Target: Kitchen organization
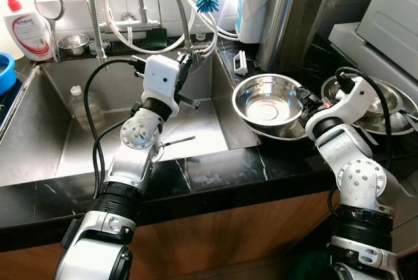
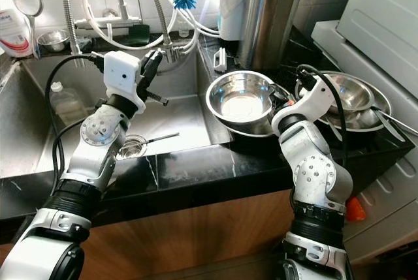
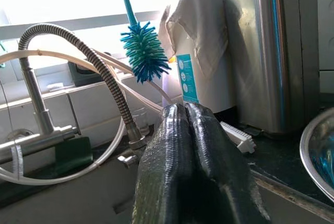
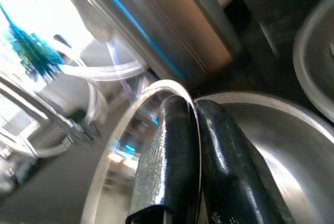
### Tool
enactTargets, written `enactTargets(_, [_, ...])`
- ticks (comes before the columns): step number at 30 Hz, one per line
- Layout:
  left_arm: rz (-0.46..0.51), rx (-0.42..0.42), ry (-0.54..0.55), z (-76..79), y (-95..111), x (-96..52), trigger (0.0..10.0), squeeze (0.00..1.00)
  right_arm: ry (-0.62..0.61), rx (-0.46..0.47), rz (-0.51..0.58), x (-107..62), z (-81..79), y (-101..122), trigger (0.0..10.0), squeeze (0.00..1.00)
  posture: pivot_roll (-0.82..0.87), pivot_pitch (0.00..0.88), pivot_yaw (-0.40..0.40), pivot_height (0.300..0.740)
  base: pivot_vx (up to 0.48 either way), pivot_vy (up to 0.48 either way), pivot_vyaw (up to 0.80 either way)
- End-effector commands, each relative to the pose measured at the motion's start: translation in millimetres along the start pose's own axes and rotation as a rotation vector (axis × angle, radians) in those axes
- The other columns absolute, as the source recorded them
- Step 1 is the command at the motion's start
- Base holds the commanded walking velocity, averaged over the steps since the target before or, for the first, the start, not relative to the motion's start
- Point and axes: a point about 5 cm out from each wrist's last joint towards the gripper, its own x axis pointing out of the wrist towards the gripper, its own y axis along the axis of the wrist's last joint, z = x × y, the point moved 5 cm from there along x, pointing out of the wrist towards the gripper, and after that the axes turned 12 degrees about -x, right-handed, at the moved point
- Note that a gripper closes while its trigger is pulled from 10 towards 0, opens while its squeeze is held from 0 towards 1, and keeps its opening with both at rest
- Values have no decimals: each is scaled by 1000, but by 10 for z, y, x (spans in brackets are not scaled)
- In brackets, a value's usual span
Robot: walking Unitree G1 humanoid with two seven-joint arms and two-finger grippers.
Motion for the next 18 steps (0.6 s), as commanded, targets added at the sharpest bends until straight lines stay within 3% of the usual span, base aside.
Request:
enactTargets(1, [13, -14, 1, -3, 54, 47, 10000, 0, 40, 13, 143, -38, -111, 342, 0, 0, 15, 27, -17, 740, 0, 0, 0])
enactTargets(3, [11, -37, 14, -16, 52, 52, 10000, 0, 74, 25, 249, -92, -171, 542, 0, 0, 15, 27, -17, 740, 0, 0, 0])
enactTargets(8, [8, -86, 31, -16, 55, 66, 10000, 0, 120, 51, 331, -158, -231, 652, 118, 0, 16, 28, -20, 740, 0, 0, 0])
enactTargets(9, [-1, -130, 44, -26, 47, 70, 10000, 0, 177, 63, 357, -208, -318, 672, 10000, 0, 15, 30, -19, 740, 0, 0, 0])
enactTargets(12, [-24, -266, 70, -55, 27, 85, 10000, 0, 268, 80, 397, -312, -426, 652, 10000, 0, 17, 33, -21, 740, 0, 0, 0])
enactTargets(18, [-19, -367, 108, -168, 66, 106, 10000, 0, 430, 101, 426, -519, -587, 552, 10000, 0, 18, 36, -21, 740, 0, 0, 0])
